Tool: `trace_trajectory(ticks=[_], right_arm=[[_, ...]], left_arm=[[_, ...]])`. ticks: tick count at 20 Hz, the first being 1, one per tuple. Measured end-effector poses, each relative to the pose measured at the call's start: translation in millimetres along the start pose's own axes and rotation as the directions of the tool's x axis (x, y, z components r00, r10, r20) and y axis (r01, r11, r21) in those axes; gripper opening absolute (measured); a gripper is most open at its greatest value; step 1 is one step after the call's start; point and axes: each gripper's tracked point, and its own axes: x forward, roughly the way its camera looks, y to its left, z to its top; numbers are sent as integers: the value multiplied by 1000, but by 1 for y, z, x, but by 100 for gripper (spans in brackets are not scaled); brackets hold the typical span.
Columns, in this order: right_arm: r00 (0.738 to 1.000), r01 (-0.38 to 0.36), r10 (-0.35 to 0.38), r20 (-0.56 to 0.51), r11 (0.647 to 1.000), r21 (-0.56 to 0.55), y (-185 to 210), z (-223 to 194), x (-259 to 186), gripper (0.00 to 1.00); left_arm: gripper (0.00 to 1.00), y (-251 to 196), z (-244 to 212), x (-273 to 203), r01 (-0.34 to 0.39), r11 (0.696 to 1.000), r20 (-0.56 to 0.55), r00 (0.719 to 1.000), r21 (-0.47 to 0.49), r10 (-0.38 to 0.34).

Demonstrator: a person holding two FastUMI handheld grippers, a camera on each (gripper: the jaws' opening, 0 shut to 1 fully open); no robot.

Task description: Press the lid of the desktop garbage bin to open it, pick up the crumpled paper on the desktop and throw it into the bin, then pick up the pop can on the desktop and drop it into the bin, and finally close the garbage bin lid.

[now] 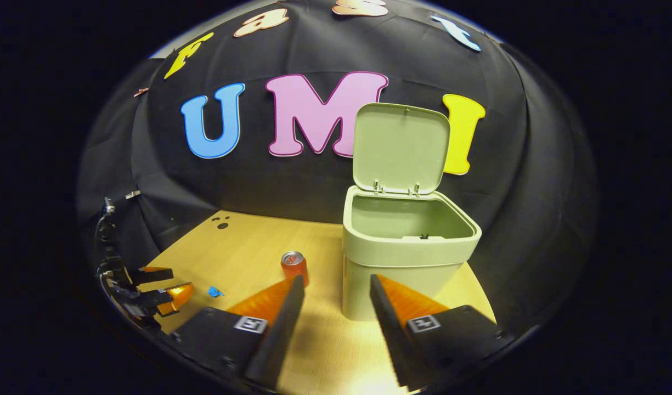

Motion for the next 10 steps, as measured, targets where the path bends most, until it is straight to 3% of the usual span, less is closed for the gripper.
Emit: trace_trajectory(ticks=[1,2,10], right_arm=[[1000,6,-6,4,1000,-7,-4,0,-1,88],[1000,7,-7,6,1000,-13,-5,-2,-4,97],[999,27,-28,-44,999,-25,-19,-21,-13,98]], left_arm=[[96,-1,-6,10,2,1000,-23,1000,1,-2],[96,-1,-11,19,3,1000,-40,999,5,-2],[96,4,-58,81,-21,999,-178,984,-38,14]])
